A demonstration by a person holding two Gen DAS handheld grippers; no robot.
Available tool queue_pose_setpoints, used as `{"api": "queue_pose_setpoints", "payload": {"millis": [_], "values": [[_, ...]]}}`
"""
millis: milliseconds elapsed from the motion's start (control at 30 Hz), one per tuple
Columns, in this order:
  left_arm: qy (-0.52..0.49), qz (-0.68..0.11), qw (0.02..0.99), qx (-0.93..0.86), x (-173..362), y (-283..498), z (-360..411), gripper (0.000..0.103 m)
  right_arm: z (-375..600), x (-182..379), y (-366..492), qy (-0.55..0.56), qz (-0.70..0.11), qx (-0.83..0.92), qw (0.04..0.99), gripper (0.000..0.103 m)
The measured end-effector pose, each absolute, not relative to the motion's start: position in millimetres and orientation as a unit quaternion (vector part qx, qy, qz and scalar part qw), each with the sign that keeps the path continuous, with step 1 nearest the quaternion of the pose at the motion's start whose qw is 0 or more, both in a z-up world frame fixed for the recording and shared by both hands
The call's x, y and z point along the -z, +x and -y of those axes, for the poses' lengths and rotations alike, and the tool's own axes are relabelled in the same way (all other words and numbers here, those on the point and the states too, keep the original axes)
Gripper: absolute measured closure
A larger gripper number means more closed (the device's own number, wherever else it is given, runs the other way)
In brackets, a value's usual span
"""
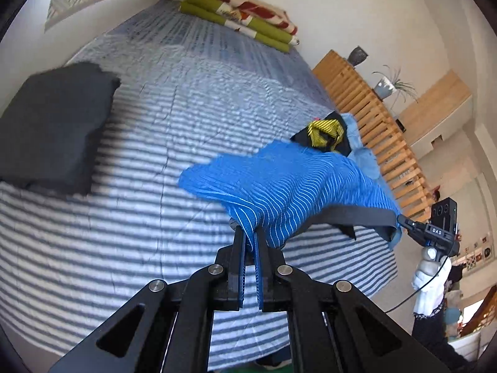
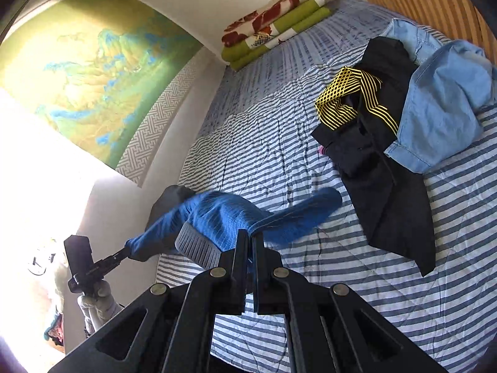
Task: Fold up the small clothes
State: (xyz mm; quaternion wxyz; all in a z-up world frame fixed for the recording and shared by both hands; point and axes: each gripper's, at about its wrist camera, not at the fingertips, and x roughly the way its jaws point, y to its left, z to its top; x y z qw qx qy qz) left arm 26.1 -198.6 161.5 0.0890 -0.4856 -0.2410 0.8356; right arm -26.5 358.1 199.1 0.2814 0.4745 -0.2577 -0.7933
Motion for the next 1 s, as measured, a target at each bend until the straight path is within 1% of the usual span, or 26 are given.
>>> {"api": "queue_pose_setpoints", "payload": {"millis": [67,200,267,333,367,400,433,467,500,533,600,667,733,800,867,900,933,1000], "values": [[-0.513,0.257,0.078,-0.815,-123.0,42.0,204.0,0.098,-361.0,-169.7,-10.7,0.498,0.257,0.78,0.278,0.101],[-0.572,0.301,0.052,-0.761,-33.0,73.2,207.8,0.098,-361.7,-80.6,14.3,0.569,0.28,0.725,0.268,0.101],[-0.597,0.301,0.037,-0.743,-0.2,83.5,204.0,0.098,-360.5,-33.6,25.1,0.61,0.285,0.698,0.246,0.101],[-0.607,0.303,0.032,-0.734,19.7,90.5,200.9,0.098,-359.2,-0.8,33.8,0.632,0.276,0.687,0.226,0.101],[-0.609,0.297,0.027,-0.735,22.4,93.1,199.9,0.098,-357.9,10.6,36.9,0.642,0.265,0.686,0.216,0.101],[-0.612,0.298,0.025,-0.733,24.2,95.0,199.8,0.094,-356.9,18.1,39.5,0.647,0.26,0.684,0.212,0.101],[-0.612,0.288,0.017,-0.736,20.5,96.3,199.9,0.093,-356.8,21.4,41.6,0.647,0.259,0.684,0.214,0.101],[-0.612,0.263,0.003,-0.746,13.9,96.7,199.0,0.089,-356.7,21.8,42.8,0.648,0.258,0.682,0.218,0.097],[-0.609,0.234,-0.014,-0.758,5.5,96.6,198.3,0.08,-357.4,19.0,43.6,0.648,0.254,0.683,0.221,0.097],[-0.601,0.207,-0.031,-0.771,-5.6,97.8,195.9,0.075,-358.7,13.8,43.3,0.643,0.247,0.688,0.229,0.095],[-0.578,0.169,-0.043,-0.797,-26.9,99.2,186.0,0.074,-364.0,-1.0,41.4,0.626,0.223,0.71,0.231,0.091],[-0.555,0.137,-0.008,-0.821,-48.1,97.8,154.3,0.074,-369.9,-15.2,37.2,0.606,0.209,0.732,0.23,0.078],[-0.544,0.102,0.039,-0.832,-59.8,92.0,105.6,0.072,-371.1,-24.4,30.3,0.597,0.209,0.736,0.239,0.077],[-0.542,0.079,0.096,-0.831,-58.6,78.0,45.4,0.071,-363.9,-27.9,16.5,0.59,0.2,0.744,0.243,0.077],[-0.539,0.073,0.163,-0.823,-54.5,68.7,-14.1,0.07,-352.9,-27.6,-2.5,0.582,0.177,0.756,0.243,0.071],[-0.542,0.067,0.194,-0.815,-50.9,64.5,-43.9,0.068,-350.0,-24.8,-12.3,0.581,0.175,0.757,0.241,0.069],[-0.544,0.054,0.218,-0.809,-46.4,60.3,-73.0,0.064,-347.8,-20.0,-23.3,0.584,0.181,0.755,0.238,0.069],[-0.545,0.019,0.248,-0.801,-35.5,53.7,-128.6,0.059,-348.0,-8.7,-44.5,0.59,0.209,0.744,0.234,0.069]]}}
